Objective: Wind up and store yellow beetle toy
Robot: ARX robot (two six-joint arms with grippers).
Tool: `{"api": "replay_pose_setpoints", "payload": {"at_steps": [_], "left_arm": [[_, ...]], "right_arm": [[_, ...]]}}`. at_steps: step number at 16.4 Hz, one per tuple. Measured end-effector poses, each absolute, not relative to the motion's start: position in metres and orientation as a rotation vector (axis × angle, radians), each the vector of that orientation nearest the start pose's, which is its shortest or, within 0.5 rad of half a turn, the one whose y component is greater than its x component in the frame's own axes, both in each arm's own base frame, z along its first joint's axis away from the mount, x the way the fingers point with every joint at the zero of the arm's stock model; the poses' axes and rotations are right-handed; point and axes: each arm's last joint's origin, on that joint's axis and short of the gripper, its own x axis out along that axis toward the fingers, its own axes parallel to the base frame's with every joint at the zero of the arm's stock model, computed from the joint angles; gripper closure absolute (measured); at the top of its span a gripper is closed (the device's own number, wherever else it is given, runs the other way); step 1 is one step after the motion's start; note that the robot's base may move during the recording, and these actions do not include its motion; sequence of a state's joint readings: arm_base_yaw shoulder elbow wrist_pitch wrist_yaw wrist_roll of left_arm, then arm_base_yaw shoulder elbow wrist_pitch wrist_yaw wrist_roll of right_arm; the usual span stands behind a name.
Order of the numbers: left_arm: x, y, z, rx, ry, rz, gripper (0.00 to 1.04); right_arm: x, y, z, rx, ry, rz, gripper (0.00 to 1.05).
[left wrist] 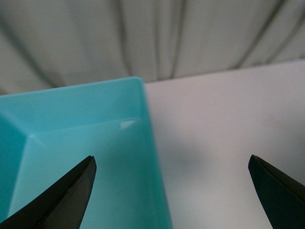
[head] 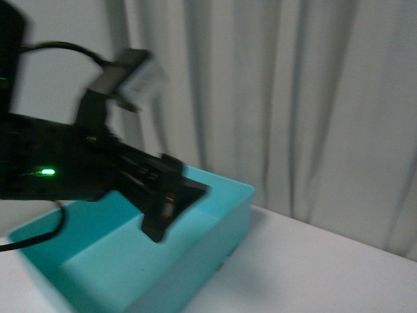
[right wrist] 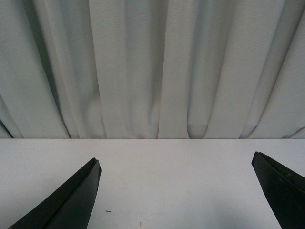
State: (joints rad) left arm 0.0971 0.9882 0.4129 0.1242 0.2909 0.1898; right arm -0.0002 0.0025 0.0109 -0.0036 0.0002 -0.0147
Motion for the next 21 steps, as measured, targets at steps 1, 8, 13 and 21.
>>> {"api": "replay_pose_setpoints", "payload": {"at_steps": [1, 8, 13, 21], "left_arm": [[0.220, 0.001, 0.207, 0.255, 0.495, -0.375, 0.07], [0.228, -0.099, 0.151, 1.038, 0.755, -0.993, 0.07], [0.224, -0.107, 0.130, 1.062, 0.848, -1.081, 0.07], [0.228, -0.129, 0.099, 1.027, 0.894, -1.126, 0.07]], "right_arm": [[0.097, 0.000, 0.167, -0.015, -0.005, 0.000, 0.07], [0.097, 0.000, 0.167, -0.015, -0.005, -0.001, 0.07], [0.097, 0.000, 0.167, -0.015, -0.004, -0.001, 0.07], [0.097, 0.000, 0.167, -0.015, -0.004, -0.001, 0.07]]}}
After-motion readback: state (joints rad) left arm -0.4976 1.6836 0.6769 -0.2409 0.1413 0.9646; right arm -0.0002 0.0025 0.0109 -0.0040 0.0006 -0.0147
